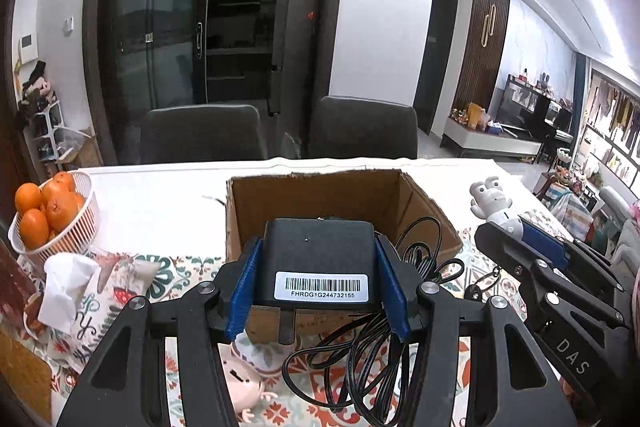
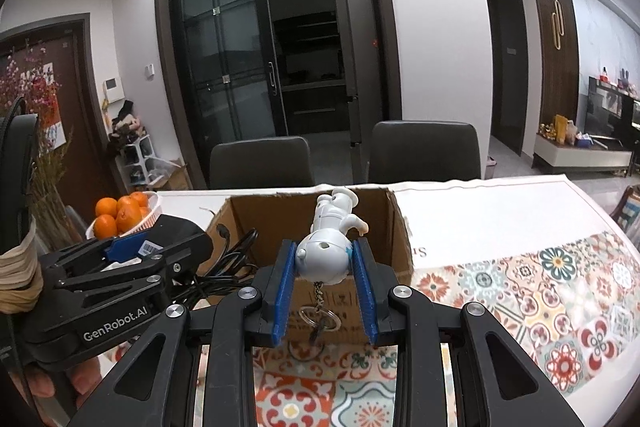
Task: Organize rigid objects
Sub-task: 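Lift and carry the charger and figurine keychain over the cardboard box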
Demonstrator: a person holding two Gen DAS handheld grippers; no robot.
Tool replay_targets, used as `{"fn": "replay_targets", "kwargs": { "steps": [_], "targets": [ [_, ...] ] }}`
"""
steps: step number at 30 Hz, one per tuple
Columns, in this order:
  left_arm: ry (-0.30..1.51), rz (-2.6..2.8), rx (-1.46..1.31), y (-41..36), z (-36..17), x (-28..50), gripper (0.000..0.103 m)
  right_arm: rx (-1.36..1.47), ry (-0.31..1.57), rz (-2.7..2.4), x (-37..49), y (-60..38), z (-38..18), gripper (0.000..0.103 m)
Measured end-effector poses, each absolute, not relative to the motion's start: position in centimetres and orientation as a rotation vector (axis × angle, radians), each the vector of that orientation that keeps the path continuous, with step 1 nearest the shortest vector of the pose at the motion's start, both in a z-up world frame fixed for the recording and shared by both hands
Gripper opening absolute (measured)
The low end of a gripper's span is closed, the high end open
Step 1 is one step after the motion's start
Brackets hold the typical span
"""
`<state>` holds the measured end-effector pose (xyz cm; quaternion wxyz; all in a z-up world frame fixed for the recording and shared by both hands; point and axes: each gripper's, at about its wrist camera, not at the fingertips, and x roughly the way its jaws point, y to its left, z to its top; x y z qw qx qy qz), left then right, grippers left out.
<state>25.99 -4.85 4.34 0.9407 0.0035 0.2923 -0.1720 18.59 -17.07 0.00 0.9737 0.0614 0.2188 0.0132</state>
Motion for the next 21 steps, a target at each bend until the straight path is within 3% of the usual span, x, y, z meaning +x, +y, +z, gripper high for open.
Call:
{"fn": "replay_targets", "kwargs": {
  "steps": [21],
  "targets": [
    [0.608, -0.319, 0.009, -5.7, 5.1, 32.9, 0.054, 0.103, 0.425, 0.035, 25.0, -17.4, 0.9, 0.029]
  ]
}}
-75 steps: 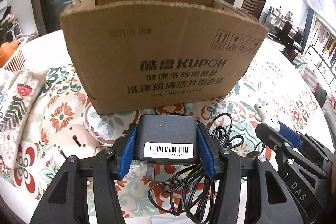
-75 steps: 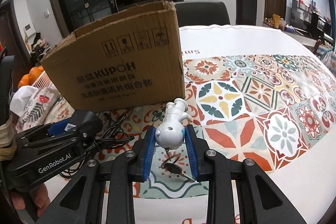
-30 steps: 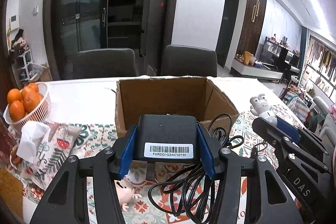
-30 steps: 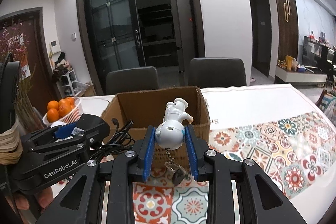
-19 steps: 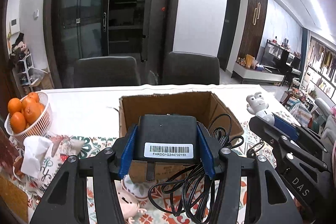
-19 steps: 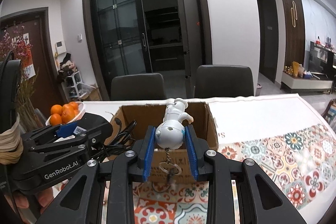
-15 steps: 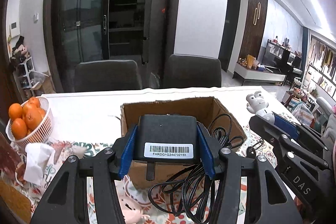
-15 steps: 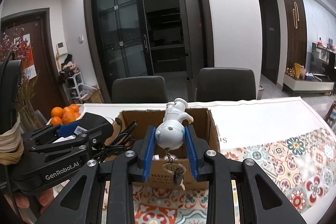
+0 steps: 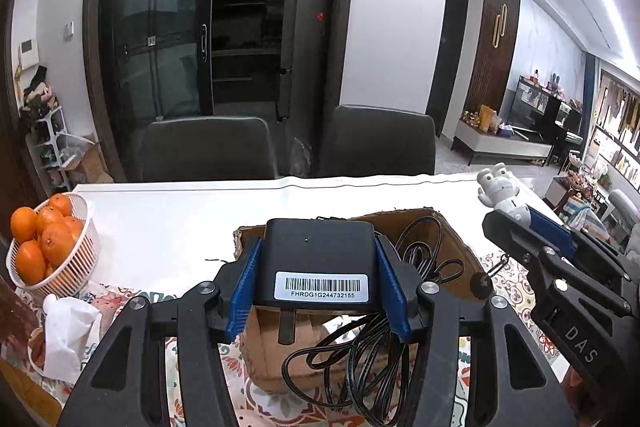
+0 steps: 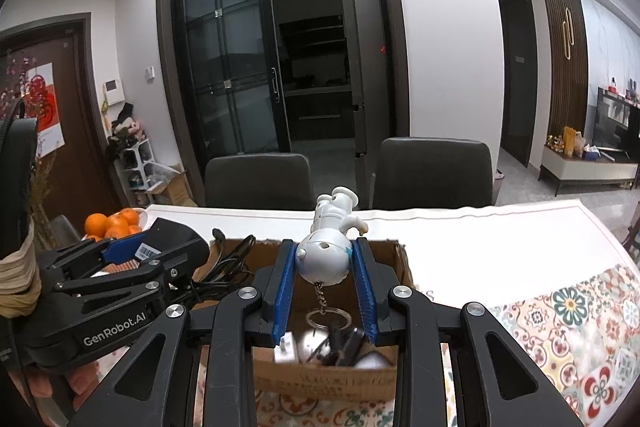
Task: Organize rigid objects
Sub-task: 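Lift and carry the charger and figurine keychain over the cardboard box, then open both grippers to drop the charger and keychain into the box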
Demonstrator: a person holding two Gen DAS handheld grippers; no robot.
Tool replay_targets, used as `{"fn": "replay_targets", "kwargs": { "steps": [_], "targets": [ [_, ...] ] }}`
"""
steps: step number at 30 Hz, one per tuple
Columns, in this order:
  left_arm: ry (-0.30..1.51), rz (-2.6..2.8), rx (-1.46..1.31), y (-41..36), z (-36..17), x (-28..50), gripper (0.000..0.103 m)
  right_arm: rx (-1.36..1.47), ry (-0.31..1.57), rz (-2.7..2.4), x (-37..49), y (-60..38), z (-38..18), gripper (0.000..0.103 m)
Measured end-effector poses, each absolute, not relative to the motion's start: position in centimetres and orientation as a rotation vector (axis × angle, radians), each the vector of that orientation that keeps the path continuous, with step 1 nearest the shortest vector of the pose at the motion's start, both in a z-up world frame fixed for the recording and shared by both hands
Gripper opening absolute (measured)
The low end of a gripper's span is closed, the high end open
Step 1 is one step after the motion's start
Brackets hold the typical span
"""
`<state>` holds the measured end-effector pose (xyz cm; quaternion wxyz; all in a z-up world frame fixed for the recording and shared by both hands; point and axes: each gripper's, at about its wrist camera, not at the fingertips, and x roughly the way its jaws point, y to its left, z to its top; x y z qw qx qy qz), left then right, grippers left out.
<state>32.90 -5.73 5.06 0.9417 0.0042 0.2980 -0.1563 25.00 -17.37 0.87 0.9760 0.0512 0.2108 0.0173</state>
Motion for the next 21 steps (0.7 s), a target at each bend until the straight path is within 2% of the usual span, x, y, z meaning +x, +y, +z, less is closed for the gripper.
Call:
{"fn": "replay_targets", "kwargs": {
  "steps": [21],
  "targets": [
    [0.749, -0.319, 0.085, -9.0, -0.2, 36.9, 0.054, 0.121, 0.598, 0.026, 29.5, -18.4, -4.3, 0.029]
  ]
}}
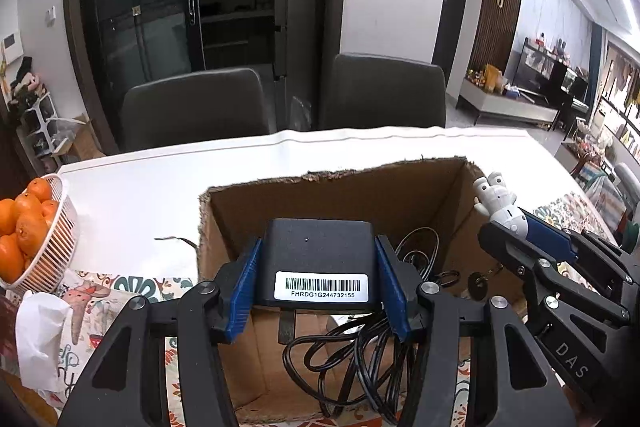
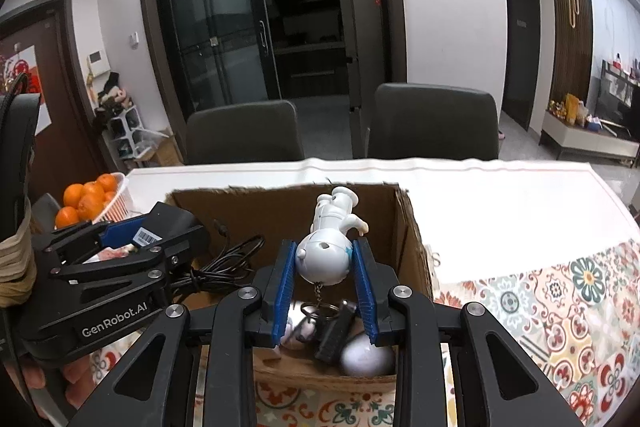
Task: Organize rigid objects
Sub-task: 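Open both grippers to drop the charger and keychain into the box, then move both grippers toward the pink round toy and white card device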
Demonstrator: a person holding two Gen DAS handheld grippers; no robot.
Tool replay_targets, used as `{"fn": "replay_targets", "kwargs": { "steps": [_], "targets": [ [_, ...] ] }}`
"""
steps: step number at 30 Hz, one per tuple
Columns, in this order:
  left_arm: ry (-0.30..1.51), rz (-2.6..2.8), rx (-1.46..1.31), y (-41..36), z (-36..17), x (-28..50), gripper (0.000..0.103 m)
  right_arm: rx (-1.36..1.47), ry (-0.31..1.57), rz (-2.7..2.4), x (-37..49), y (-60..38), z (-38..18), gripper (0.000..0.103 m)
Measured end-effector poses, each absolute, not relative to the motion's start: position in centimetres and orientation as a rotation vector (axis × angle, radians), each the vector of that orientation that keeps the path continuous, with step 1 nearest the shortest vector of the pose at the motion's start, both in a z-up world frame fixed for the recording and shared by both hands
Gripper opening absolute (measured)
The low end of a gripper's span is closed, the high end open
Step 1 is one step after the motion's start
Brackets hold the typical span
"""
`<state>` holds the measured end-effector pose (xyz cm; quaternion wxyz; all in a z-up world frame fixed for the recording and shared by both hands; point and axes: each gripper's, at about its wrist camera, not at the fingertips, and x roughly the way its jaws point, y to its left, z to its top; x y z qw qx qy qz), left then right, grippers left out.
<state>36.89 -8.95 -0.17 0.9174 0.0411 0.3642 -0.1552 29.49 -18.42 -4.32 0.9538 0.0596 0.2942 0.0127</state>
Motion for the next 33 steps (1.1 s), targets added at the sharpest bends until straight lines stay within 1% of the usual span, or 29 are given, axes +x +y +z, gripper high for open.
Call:
{"fn": "replay_targets", "kwargs": {
  "steps": [6, 9, 12, 20, 23, 26, 30, 33],
  "targets": [
    [0.772, -0.321, 0.094, -9.6, -0.8, 37.1, 0.054, 0.135, 0.623, 0.017, 29.6, -18.9, -5.0, 0.029],
    [0.751, -0.324, 0.106, -9.8, -0.3, 36.7, 0.060, 0.155, 0.632, 0.011, 29.5, -19.5, -5.1, 0.036],
    [0.729, -0.313, 0.122, -9.8, 0.1, 36.1, 0.062, 0.172, 0.634, 0.007, 29.3, -19.9, -5.1, 0.039],
    [0.688, -0.292, 0.113, -8.2, 1.3, 33.7, 0.063, 0.153, 0.600, -0.002, 27.2, -19.3, -4.1, 0.042],
    [0.676, -0.284, 0.111, -7.5, 1.5, 32.6, 0.067, 0.135, 0.583, 0.002, 26.2, -18.6, -3.6, 0.043],
    [0.661, -0.276, 0.111, -6.7, 1.9, 31.4, 0.067, 0.124, 0.570, 0.012, 25.3, -18.0, -3.2, 0.044],
    [0.638, -0.256, 0.114, -5.7, 2.5, 29.7, 0.070, 0.119, 0.551, 0.019, 24.2, -17.0, -2.7, 0.050],
    [0.628, -0.241, 0.112, -4.9, 2.6, 28.7, 0.073, 0.108, 0.537, 0.024, 23.4, -16.5, -2.5, 0.053]
  ]
}}
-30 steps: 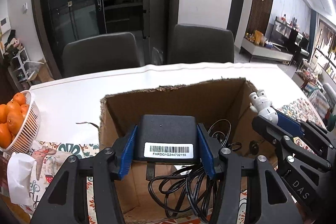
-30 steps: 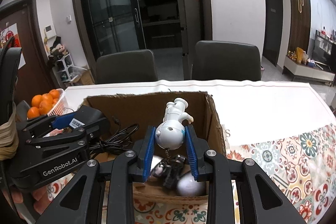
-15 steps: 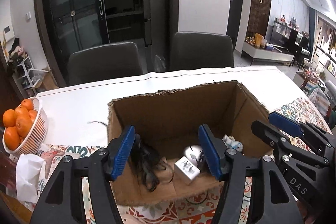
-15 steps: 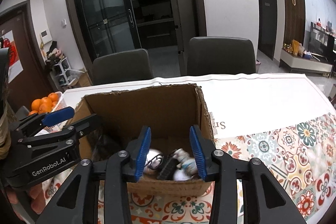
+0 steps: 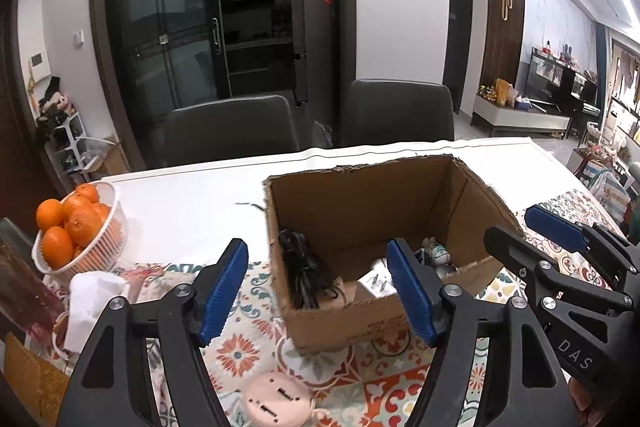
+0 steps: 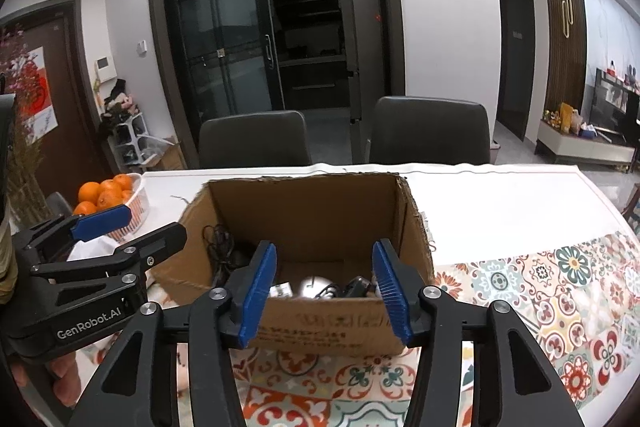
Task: Organize rigid objects
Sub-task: 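Move both grippers toward the pink round toy and white card device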
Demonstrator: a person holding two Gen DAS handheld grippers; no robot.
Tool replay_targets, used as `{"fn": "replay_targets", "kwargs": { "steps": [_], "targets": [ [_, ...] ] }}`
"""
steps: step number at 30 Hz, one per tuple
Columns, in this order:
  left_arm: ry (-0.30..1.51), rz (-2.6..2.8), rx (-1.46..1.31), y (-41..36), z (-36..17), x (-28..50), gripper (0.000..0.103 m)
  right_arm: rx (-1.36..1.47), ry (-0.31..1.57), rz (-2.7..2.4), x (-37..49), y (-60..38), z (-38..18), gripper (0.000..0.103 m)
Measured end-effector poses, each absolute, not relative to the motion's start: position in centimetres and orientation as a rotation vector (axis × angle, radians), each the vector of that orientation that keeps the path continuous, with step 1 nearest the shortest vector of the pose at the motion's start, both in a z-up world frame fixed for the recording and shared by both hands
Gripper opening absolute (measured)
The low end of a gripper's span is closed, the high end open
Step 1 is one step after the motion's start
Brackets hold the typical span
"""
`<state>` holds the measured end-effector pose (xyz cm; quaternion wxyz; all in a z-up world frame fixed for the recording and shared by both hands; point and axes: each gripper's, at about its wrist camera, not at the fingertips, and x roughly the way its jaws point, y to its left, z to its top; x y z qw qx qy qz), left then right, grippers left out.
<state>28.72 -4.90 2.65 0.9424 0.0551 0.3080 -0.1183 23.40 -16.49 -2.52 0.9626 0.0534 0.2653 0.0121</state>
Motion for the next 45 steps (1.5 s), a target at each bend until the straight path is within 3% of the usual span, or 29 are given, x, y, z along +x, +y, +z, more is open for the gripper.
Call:
{"fn": "replay_targets", "kwargs": {
  "steps": [4, 15, 26, 45],
  "targets": [
    [0.616, -0.224, 0.098, -3.7, 2.7, 27.3, 0.082, 0.109, 0.532, 0.032, 22.5, -15.9, -2.4, 0.059],
    [0.590, -0.186, 0.092, -1.3, 2.3, 23.5, 0.088, 0.095, 0.524, 0.031, 19.8, -14.2, -2.6, 0.076],
    [0.554, -0.153, 0.093, 1.2, 1.3, 20.7, 0.094, 0.100, 0.524, -0.012, 17.5, -12.5, -3.3, 0.082],
    [0.579, -0.231, 0.120, 5.3, -2.2, 18.3, 0.095, 0.194, 0.486, -0.221, 10.8, -7.7, -6.1, 0.088]
  ]
}}
